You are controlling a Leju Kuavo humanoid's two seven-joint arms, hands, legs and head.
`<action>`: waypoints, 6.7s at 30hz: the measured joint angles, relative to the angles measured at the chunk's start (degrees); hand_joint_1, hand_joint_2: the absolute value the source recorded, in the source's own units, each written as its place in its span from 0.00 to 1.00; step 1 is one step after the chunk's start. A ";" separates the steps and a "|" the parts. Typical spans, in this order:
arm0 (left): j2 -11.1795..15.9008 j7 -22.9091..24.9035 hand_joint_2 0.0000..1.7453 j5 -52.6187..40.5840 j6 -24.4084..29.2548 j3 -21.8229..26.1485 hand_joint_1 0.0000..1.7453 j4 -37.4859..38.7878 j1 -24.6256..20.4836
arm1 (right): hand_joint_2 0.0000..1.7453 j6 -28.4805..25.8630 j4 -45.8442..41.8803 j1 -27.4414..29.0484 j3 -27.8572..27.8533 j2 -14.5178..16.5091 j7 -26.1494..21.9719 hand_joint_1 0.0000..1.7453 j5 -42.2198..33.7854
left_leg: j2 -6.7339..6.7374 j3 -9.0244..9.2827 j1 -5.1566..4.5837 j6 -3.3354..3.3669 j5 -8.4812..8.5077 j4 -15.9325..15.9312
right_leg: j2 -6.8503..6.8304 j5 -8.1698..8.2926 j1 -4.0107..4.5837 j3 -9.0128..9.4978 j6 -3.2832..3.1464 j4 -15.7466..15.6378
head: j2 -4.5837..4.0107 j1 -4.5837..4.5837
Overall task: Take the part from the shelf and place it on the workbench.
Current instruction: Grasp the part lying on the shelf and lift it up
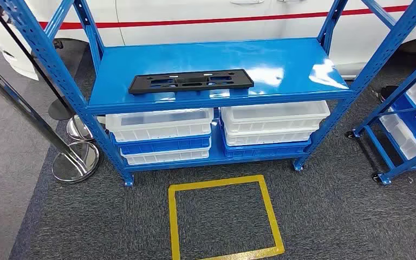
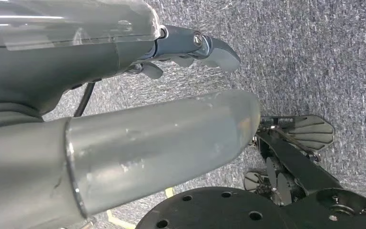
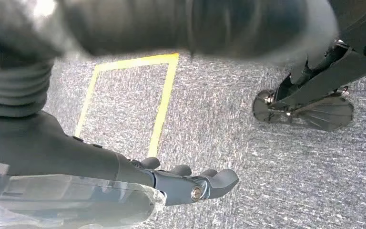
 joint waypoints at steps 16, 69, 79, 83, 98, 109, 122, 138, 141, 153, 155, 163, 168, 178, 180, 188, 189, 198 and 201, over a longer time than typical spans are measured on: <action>-0.02 -0.90 1.00 -1.64 0.11 0.59 0.00 -15.72 -12.17 | 1.00 -0.23 17.06 10.79 -2.38 0.01 -0.18 0.00 2.29 | -0.39 0.21 0.39 0.51 0.15 -0.50 | -1.41 -0.98 -0.07 -2.76 0.19 4.93 | 0.00 0.01; -5.73 -21.27 0.00 -36.81 7.63 35.11 0.00 8.36 -9.49 | 1.00 -10.38 13.55 -13.34 -55.61 9.58 -24.00 0.00 62.36 | -0.19 -0.81 0.06 -0.55 0.49 -0.06 | -0.79 0.86 1.14 -2.03 -1.41 1.43 | 0.00 -0.03; -6.65 -21.76 0.00 -37.17 6.27 39.01 0.00 9.90 -9.85 | 0.25 -10.57 12.26 -17.12 -58.64 9.59 -25.48 0.00 62.11 | 0.04 -0.84 0.01 0.55 0.76 -0.19 | -0.99 -1.28 1.20 -4.60 -1.17 6.77 | 0.00 0.00; -7.19 -21.58 0.00 -38.90 5.43 39.42 0.00 10.23 -10.56 | 1.00 -14.19 11.65 -20.27 -58.66 10.10 -27.11 0.00 62.48 | 0.11 -1.08 0.00 -0.74 0.59 0.17 | -0.89 1.11 1.40 -2.71 -2.30 1.77 | 0.00 -0.01; -7.43 -16.69 0.00 -44.39 2.80 37.76 0.00 10.50 -12.52 | 1.00 -39.04 -4.37 -41.53 -14.07 13.58 -30.94 0.00 56.15 | 0.27 -2.76 0.12 -0.61 2.01 0.24 | 0.03 2.12 1.21 -4.28 -1.82 2.11 | 0.00 -0.02; -7.61 -16.56 0.00 -44.48 2.80 37.68 0.00 10.52 -12.56 | 1.00 -40.02 -10.35 -44.18 10.69 12.90 -29.32 0.00 55.35 | -0.16 -2.11 0.32 0.13 1.84 -0.06 | -0.78 2.27 1.16 -7.02 -1.53 6.05 | 0.00 0.01; -7.78 -16.11 0.00 -45.06 1.84 37.62 0.00 10.61 -12.70 | 1.00 -40.07 -20.86 -42.07 17.55 11.58 -13.56 0.00 85.28 | -0.11 -8.45 0.68 -2.48 -2.53 12.45 | -0.82 3.18 1.20 -4.91 -3.69 1.58 | 0.00 -0.03; -7.93 -15.76 0.00 -46.89 -2.29 36.94 0.00 10.68 -15.34 | 1.00 -40.07 -20.64 -46.87 40.61 7.96 5.68 0.00 87.65 | -0.37 -3.16 0.51 0.40 2.65 0.03 | -0.77 0.26 1.32 -9.96 -1.21 11.52 | 0.00 0.01; -7.89 -15.89 0.00 -47.07 -2.40 36.90 0.00 10.68 -15.76 | 1.00 -40.08 -20.41 -46.99 40.75 7.98 5.43 0.00 87.63 | -0.40 -3.32 0.26 -0.18 2.38 0.39 | -0.76 3.26 1.58 -5.80 -1.88 2.87 | 0.00 -0.01; -7.86 -16.09 0.00 -47.76 -2.66 36.51 0.00 10.68 -16.01 | 1.00 -40.06 -19.97 -46.39 40.81 8.03 5.41 0.00 87.67 | -0.37 -8.72 0.61 -2.33 -1.82 12.05 | -0.84 3.55 1.45 -5.34 -3.83 1.68 | 0.00 -0.03; -7.82 -16.15 0.00 -47.86 -2.68 36.46 0.00 10.68 -16.16 | 1.00 -40.06 -19.89 -46.43 40.79 8.05 5.31 0.00 87.64 | -0.38 -4.91 0.48 -1.88 1.46 4.02 | -0.77 3.42 1.54 -5.33 -3.55 1.83 | 0.00 -0.03; -7.80 -16.44 0.00 -48.41 -2.74 35.87 0.00 10.68 -16.34 | 1.00 -40.09 -19.81 -46.20 39.92 8.11 4.14 0.00 87.43 | -0.43 -2.49 0.50 0.41 2.81 -0.93 | -0.78 -0.49 1.47 -8.47 -1.35 8.47 | 0.00 0.01; -7.76 -16.46 0.00 -48.46 -2.79 35.70 0.00 10.68 -16.25 | 1.00 -40.09 -19.45 -45.42 39.47 8.08 4.01 0.00 87.43 | -0.49 -2.27 0.47 0.54 2.33 -0.66 | -0.83 -0.42 1.20 -12.22 -1.06 14.47 | 0.00 0.00; -7.74 -16.46 0.00 -49.21 -2.92 35.40 0.00 10.68 -16.60 | 1.00 -40.09 -19.43 -45.47 38.10 8.17 3.55 0.00 87.49 | -0.47 -4.14 0.45 -2.15 -2.30 5.73 | -0.78 3.09 1.25 -4.86 -3.79 1.47 | 0.00 -0.02; -7.75 -16.44 0.00 -49.34 -2.93 35.30 0.00 10.68 -16.55 | 1.00 -40.09 -19.41 -45.36 38.01 8.17 3.50 0.00 87.49 | -0.47 -8.41 0.51 -2.39 -4.99 13.30 | -0.83 2.58 1.37 -4.38 -4.10 1.48 | 0.00 -0.02; -7.65 -16.32 0.00 -49.60 -2.95 34.99 0.00 10.68 -16.54 | 1.00 -40.07 -19.47 -45.05 37.69 8.16 3.55 0.00 87.56 | -0.49 -4.97 -0.20 -0.65 4.00 0.97 | -0.57 -0.12 1.69 -1.42 -3.02 1.53 | 0.00 0.01; -7.64 -16.30 0.00 -49.62 -2.97 34.97 0.00 10.68 -16.56 | 1.00 -40.08 -19.54 -45.02 37.62 8.16 3.56 0.00 87.56 | -0.53 -4.63 -0.29 -0.36 3.67 0.31 | -0.58 -0.11 1.71 -1.34 -2.71 1.65 | 0.00 0.01; -7.63 -16.28 0.00 -49.66 -3.08 34.63 0.00 10.68 -16.42 | 1.00 -40.11 -20.01 -44.33 37.04 7.88 3.68 0.00 87.58 | -0.67 0.09 0.18 1.11 0.74 -1.00 | -0.80 -2.16 1.03 -12.81 -0.92 15.89 | 0.00 0.05; -7.67 -16.28 0.00 -49.72 -3.08 34.59 0.00 10.69 -16.43 | 1.00 -40.09 -20.02 -44.33 36.84 7.79 3.72 0.00 87.58 | -0.70 2.15 0.22 0.40 -1.15 -0.91 | -0.99 5.23 1.12 -10.28 -1.28 5.39 | 0.00 0.05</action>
